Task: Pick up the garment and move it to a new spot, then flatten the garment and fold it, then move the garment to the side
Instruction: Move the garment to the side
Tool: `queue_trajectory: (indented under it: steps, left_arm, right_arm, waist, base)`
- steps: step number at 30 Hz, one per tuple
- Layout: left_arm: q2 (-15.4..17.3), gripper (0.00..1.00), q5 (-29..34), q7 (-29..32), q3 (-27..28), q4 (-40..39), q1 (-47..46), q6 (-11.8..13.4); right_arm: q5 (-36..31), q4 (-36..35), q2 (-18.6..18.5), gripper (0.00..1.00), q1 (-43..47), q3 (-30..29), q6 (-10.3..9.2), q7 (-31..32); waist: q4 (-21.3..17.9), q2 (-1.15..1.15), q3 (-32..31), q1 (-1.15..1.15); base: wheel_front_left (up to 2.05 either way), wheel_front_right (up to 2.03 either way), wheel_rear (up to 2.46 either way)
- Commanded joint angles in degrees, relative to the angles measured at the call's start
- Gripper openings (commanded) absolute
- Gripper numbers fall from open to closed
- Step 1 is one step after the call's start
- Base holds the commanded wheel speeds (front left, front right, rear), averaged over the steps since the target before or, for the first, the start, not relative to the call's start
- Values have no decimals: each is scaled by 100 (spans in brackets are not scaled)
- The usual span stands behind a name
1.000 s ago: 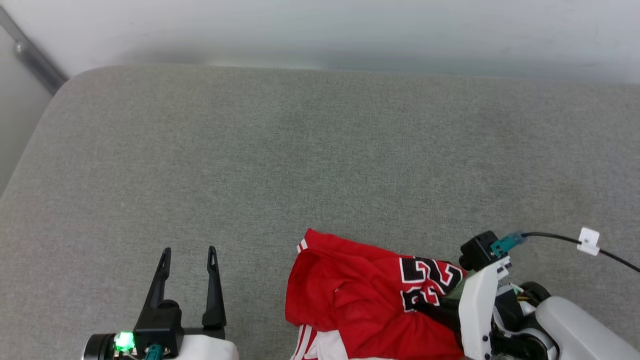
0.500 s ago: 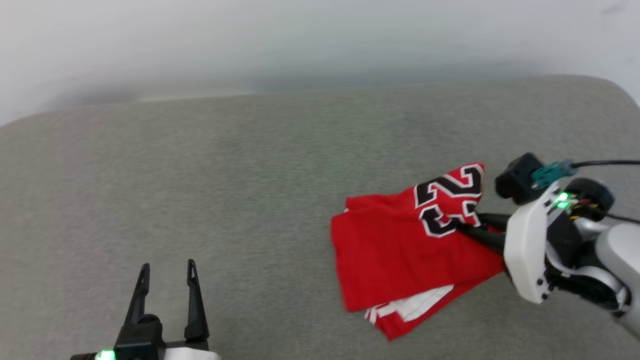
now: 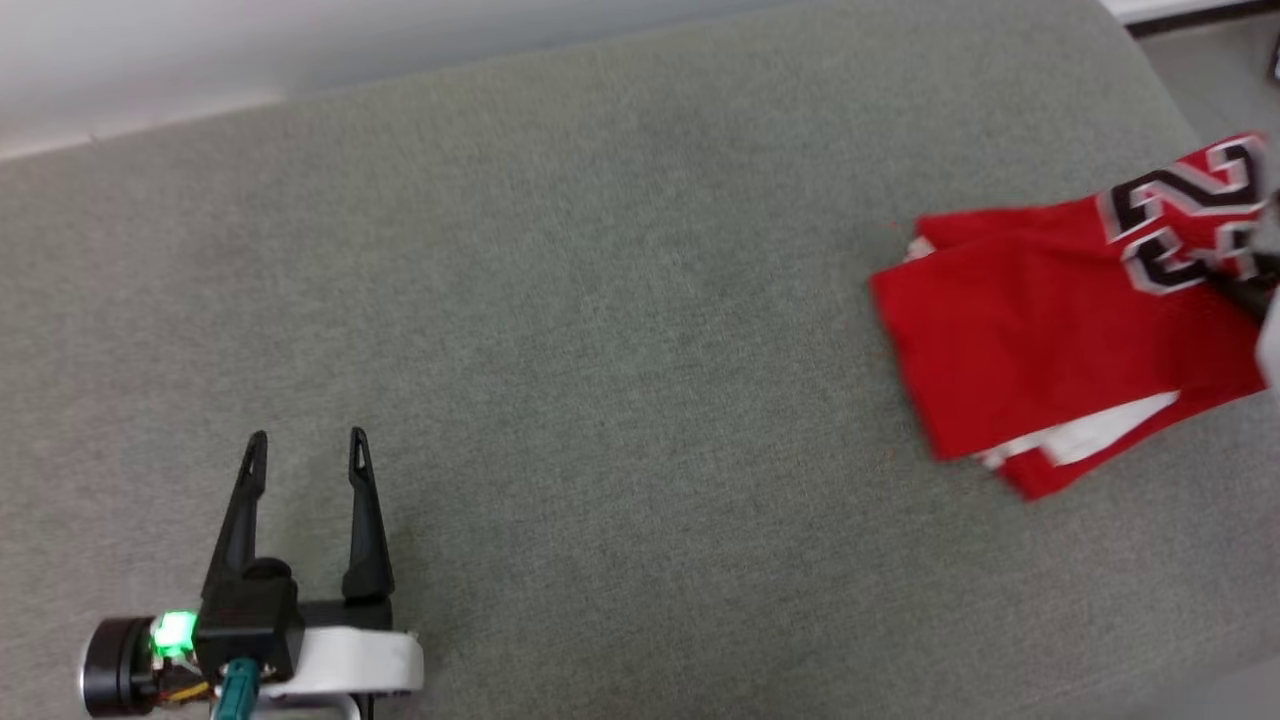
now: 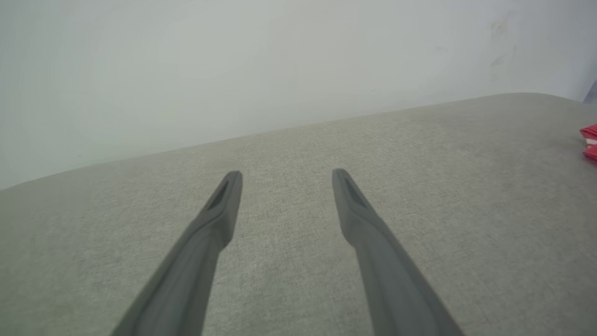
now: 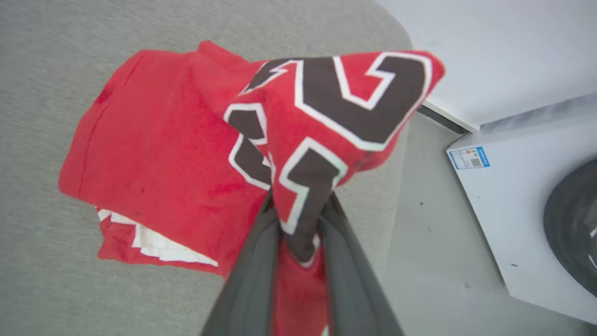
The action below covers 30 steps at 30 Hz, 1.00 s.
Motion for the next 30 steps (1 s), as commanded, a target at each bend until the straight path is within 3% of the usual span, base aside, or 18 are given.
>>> queue_trajectory:
  steps: [1, 2, 5, 6, 12, 13, 14, 19, 23, 27, 30]
  left_arm:
    - [72, 100, 32, -13, -20, -63, -171, -11]
    - [114, 100, 62, -13, -63, -134, -303, 2]
    - [151, 100, 102, -13, -105, -191, -392, 6]
    - [210, 100, 115, -13, -151, -274, -501, 29]
    - [271, 100, 100, -13, -207, -392, -662, 84]
    - [273, 100, 67, -13, -245, -363, -664, 127]
    - [262, 100, 52, -13, -257, -341, -654, 139]
    - [198, 100, -17, -13, -289, -261, -494, 219]
    - [128, 100, -82, -13, -286, -227, -286, 291]
    - [52, 100, -120, -13, -281, -225, -90, 351]
    - [16, 100, -145, -13, -296, -222, 43, 383]
  right_arm:
    - [-104, 286, -103, 0, -229, -44, -8, -63]
    - [-223, 804, -167, 0, -482, -97, -9, -150]
    - [-229, 1159, -150, 0, -620, -154, -9, -193]
    - [-207, 1684, -56, 0, -817, -292, -9, -293]
    - [-269, 2521, 258, 0, -975, -516, -8, -534]
    - [-315, 2918, 452, 24, -964, -665, -9, -727]
    - [-401, 3059, 503, 100, -978, -696, -9, -823]
    - [-1081, 3660, 719, 100, -1179, -911, -8, -1513]
    - [-1729, 3895, 919, 100, -1347, -1247, -9, -2536]
    - [-2282, 3919, 1277, 100, -1372, -1781, -8, -3460]
    - [-2701, 3596, 1590, 100, -1203, -2366, -8, -3652]
  waist:
    - [-58, 0, 452, 0]
    - [-29, 0, 699, 0]
    - [-4, 0, 839, 0]
    - [30, 0, 1026, 0]
    - [81, 0, 1239, 0]
    - [108, 0, 1189, 0]
    - [125, 0, 1136, 0]
    - [223, 0, 704, 0]
    - [305, 0, 297, 0]
    - [409, 0, -31, 0]
    - [531, 0, -244, 0]
  base:
    - [0, 0, 0]
    - [0, 0, 0]
    - [0, 0, 0]
    - [0, 0, 0]
    - [0, 0, 0]
    - [0, 0, 0]
    - [0, 0, 0]
    - [0, 0, 0]
    - [0, 0, 0]
    - [0, 0, 0]
    - [0, 0, 0]
